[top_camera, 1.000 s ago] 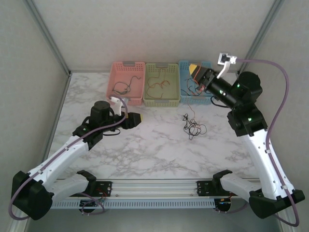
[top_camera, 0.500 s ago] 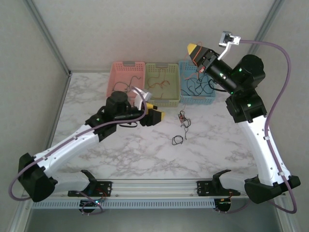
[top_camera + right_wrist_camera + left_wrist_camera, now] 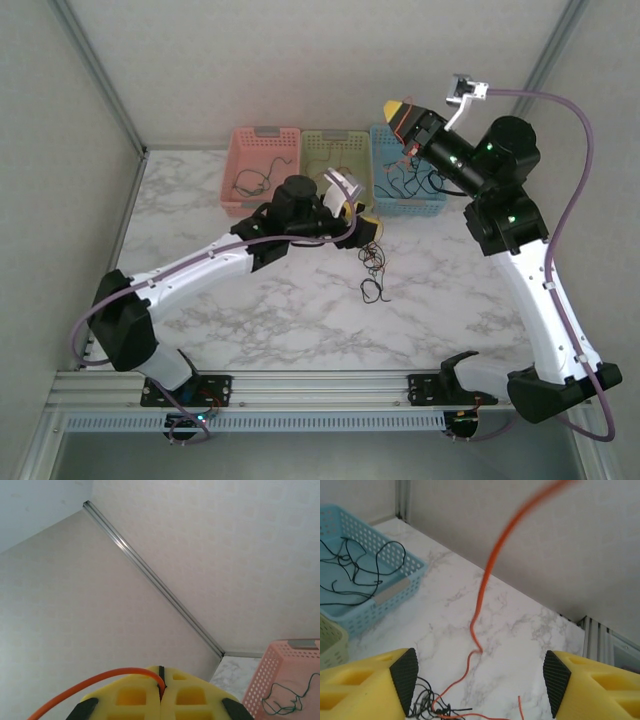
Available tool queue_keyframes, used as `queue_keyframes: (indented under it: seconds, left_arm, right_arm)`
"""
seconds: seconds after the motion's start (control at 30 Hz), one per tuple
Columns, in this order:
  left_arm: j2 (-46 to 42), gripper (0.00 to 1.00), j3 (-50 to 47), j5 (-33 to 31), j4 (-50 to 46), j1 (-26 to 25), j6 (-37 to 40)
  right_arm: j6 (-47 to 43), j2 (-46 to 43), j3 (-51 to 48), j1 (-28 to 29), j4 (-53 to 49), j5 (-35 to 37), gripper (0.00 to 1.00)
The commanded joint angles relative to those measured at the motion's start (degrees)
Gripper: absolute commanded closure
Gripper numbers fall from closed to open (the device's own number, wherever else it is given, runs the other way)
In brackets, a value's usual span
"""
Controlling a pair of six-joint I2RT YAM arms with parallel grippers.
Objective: Untangle the cables
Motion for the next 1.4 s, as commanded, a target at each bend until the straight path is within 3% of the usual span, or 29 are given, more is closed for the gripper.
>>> queue_keyframes:
  seconds: [0.0,0.1,0.17,0.27,0.33,0.6,0.7,0.83,0.9,0.97,1.1,1.27,1.37]
  left_arm:
    - [1.33,0.39,2.61,-2.09,2.96,-0.01,0.84]
    - [2.07,0.47,2.32,-0.27,6.37,-0.11,-0.97]
    - [2.09,0.58,2.18,-0.14,7.29,-0.19,-1.40]
    - [1.37,0.90,1.86,-1.47,6.45,-0.18,-1.31]
    - [0.46,1.00,1.02,-2.41,6.34,-0.18,-1.40]
    - [-4.98,1.00,-0.55,-2.16,4.19,-0.18,-0.55]
    - [-8.01,1.00,-0.95,-1.64,0.61,-0.18,-0.64]
    - [-14.38,1.00,-3.04,-2.11,-1.75,-0.18,-1.83]
    - [-17.73,1.00,-2.86,-3.60,-4.16,-0.18,-1.67]
    - [-20.93,1.00,-2.50,-5.58,-6.43,-0.18,-1.58]
    - [-25.36,1.00,-1.65,-8.40,-9.96,-0.18,-1.49]
    - [-26.93,1.00,0.29,-10.57,-15.98,-0.18,-0.71]
    - [-27.33,1.00,0.99,-11.58,-17.51,-0.15,-0.63]
  right_arm:
    - [0.37,-1.68,-0.91,0.31,0.46,1.26,1.00]
    - [0.64,-1.73,-1.50,0.32,0.54,1.37,1.00]
    - [0.70,-1.76,-1.96,0.31,0.62,1.47,1.00]
    - [0.36,-1.84,-2.31,0.31,0.37,1.92,1.00]
    - [-0.03,-2.10,-2.37,0.31,0.03,2.01,1.00]
    - [-5.35,-3.25,-6.07,0.31,-3.88,6.82,1.00]
    - [-10.28,-3.45,-9.29,0.25,-7.81,13.73,0.99]
    - [-16.79,-0.31,-13.50,-0.30,-15.30,22.48,0.65]
    - [-19.74,1.67,-15.22,-0.38,-18.52,22.48,0.46]
    - [-20.73,1.92,-19.43,-0.39,-18.33,22.63,0.36]
    - [-21.45,-1.29,-32.30,-0.64,-10.79,22.89,0.26]
    - [-22.20,-4.55,-46.23,-0.63,2.46,10.37,0.24]
    - [-21.43,-5.27,-52.81,-0.37,9.88,6.61,0.22]
